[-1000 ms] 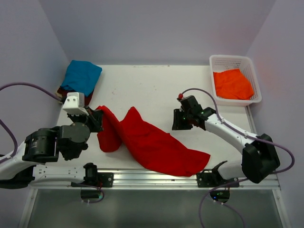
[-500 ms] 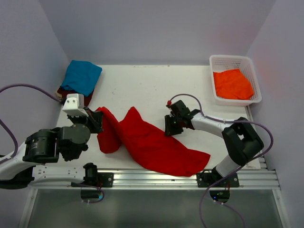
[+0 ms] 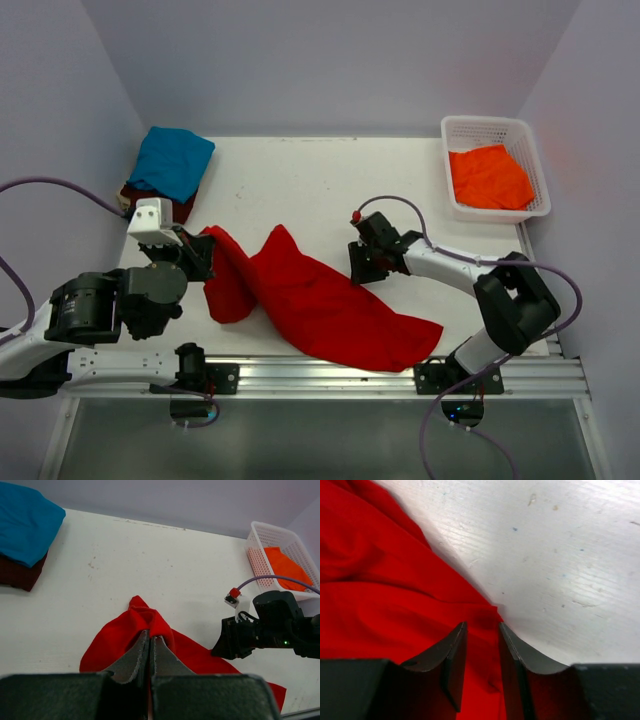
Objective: Fold and stack the t-shirts
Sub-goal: Flatten out the tshirt
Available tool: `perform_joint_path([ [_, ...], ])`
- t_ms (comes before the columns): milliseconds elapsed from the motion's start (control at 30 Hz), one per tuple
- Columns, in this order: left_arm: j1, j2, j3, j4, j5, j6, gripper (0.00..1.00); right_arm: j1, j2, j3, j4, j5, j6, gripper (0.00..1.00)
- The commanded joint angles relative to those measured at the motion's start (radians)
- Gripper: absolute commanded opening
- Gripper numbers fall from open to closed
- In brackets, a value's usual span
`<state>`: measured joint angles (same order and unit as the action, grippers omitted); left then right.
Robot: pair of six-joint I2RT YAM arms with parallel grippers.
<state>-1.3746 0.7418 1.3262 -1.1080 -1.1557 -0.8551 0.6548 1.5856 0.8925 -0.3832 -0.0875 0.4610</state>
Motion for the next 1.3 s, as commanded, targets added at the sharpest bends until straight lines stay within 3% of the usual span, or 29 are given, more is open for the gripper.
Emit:
perform_joint_path([
  [0, 0.003, -0.007, -0.005, 0.007, -0.024, -0.041, 0.0, 0.002, -0.07, 0.034, -0.051, 0.075, -0.038, 0.35],
  [567, 0.003, 0.004, -0.001, -0.006, -0.029, -0.045, 0.0, 0.003, 0.045, -0.02, 0.064, 0.017, -0.019, 0.32],
  [600, 0.003, -0.001, -0.001, -0.006, -0.029, -0.047, 0.0, 0.003, 0.053, -0.023, 0.067, 0.017, -0.019, 0.29],
  [733, 0.003, -0.005, -0.005, -0.012, -0.029, -0.053, 0.0, 0.002, 0.074, -0.036, 0.086, 0.017, -0.01, 0.0],
  [767, 0.003, -0.007, -0.005, -0.016, -0.027, -0.056, 0.0, 0.003, 0.068, -0.041, 0.083, 0.02, -0.01, 0.0],
  [1133, 0.003, -0.001, -0.007, -0.015, -0.024, -0.059, 0.0, 0.008, -0.318, 0.032, -0.167, 0.176, -0.047, 0.0],
  [1267, 0.003, 0.002, -0.009, -0.003, -0.027, -0.053, 0.0, 0.006, -0.377, 0.069, -0.23, 0.207, -0.062, 0.0],
])
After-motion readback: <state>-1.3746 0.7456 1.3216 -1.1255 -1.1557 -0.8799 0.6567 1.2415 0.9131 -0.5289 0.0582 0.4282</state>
